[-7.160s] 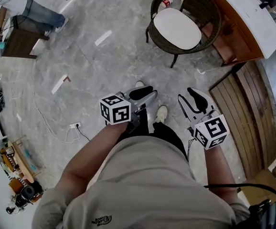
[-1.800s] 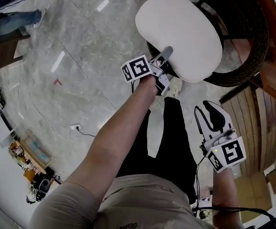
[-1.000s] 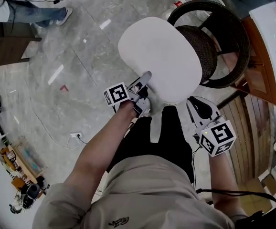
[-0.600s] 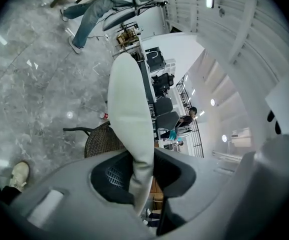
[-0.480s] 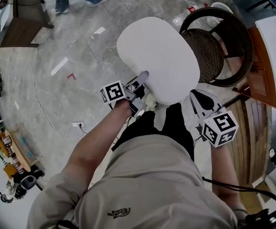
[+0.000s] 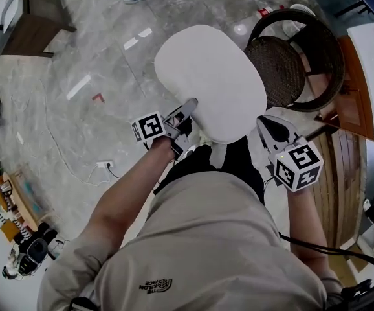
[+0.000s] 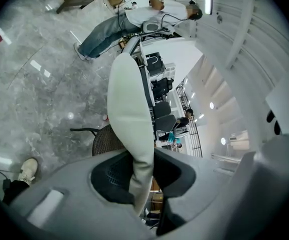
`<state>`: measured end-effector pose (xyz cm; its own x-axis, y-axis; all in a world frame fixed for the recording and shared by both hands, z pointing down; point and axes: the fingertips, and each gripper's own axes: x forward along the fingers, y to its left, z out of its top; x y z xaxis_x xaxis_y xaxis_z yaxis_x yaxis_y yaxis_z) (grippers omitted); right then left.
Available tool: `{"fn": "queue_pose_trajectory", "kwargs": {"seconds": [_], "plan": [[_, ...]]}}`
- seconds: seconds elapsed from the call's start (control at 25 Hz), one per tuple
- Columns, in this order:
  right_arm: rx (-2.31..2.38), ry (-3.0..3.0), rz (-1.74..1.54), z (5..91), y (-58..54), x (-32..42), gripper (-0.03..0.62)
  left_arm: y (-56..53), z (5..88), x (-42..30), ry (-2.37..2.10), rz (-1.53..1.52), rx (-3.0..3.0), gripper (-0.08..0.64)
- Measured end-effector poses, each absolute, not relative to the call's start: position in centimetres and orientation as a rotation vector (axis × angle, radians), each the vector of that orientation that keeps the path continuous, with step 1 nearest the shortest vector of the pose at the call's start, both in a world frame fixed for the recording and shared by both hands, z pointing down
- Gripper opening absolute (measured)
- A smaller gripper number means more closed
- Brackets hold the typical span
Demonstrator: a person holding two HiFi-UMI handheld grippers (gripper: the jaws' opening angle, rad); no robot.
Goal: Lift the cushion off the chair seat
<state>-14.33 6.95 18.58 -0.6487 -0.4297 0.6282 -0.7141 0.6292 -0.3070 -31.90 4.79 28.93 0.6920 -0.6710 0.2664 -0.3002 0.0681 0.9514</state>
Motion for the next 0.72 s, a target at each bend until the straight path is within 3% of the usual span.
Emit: {"fn": "queue_pose_trajectory", "kwargs": {"seconds": [0.72], "plan": [[0.875, -2.347, 0.709, 17.5, 9.1, -17.2, 0.012, 8.0, 28.5, -35.5, -0.83, -0.357, 1.508, 0.094]]}}
